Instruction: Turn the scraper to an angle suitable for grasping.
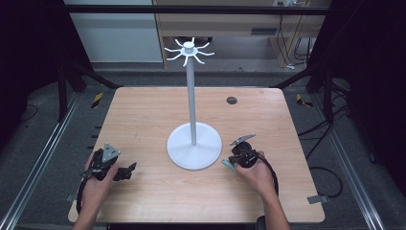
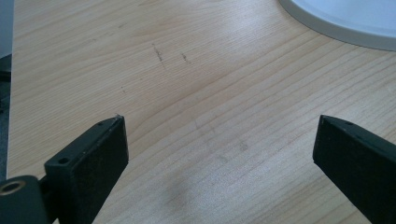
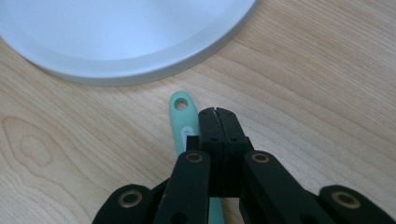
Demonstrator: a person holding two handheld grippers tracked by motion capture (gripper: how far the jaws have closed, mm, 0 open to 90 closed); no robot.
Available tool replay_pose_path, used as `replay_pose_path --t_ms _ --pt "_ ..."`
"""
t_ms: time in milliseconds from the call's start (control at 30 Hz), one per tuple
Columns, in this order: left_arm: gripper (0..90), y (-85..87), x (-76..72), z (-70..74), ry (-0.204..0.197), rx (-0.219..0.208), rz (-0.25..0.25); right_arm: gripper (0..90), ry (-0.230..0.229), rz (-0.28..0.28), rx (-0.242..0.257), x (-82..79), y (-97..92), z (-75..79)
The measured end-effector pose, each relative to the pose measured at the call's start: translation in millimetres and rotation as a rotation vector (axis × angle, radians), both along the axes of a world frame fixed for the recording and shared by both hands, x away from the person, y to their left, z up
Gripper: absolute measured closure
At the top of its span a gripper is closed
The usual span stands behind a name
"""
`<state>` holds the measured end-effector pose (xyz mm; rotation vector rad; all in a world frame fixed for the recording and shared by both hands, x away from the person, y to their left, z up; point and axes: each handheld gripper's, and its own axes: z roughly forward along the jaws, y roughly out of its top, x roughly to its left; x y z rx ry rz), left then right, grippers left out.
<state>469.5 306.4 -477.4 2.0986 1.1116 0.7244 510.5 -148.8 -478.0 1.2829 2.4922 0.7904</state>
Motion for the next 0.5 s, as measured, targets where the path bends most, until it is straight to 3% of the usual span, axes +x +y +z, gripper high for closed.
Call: replay_pose_path --t_ms 233,500 --pt "3.1 1.4 -0.1 0.3 0.001 -0.002 0.003 90.0 -0.028 0.017 -0.02 -1.9 5.3 11.1" --pt "3.0 0.6 -0.8 0.4 0.002 -0.001 0.0 90.0 -0.02 0.056 -0.076 -2.6 14.5 20.8"
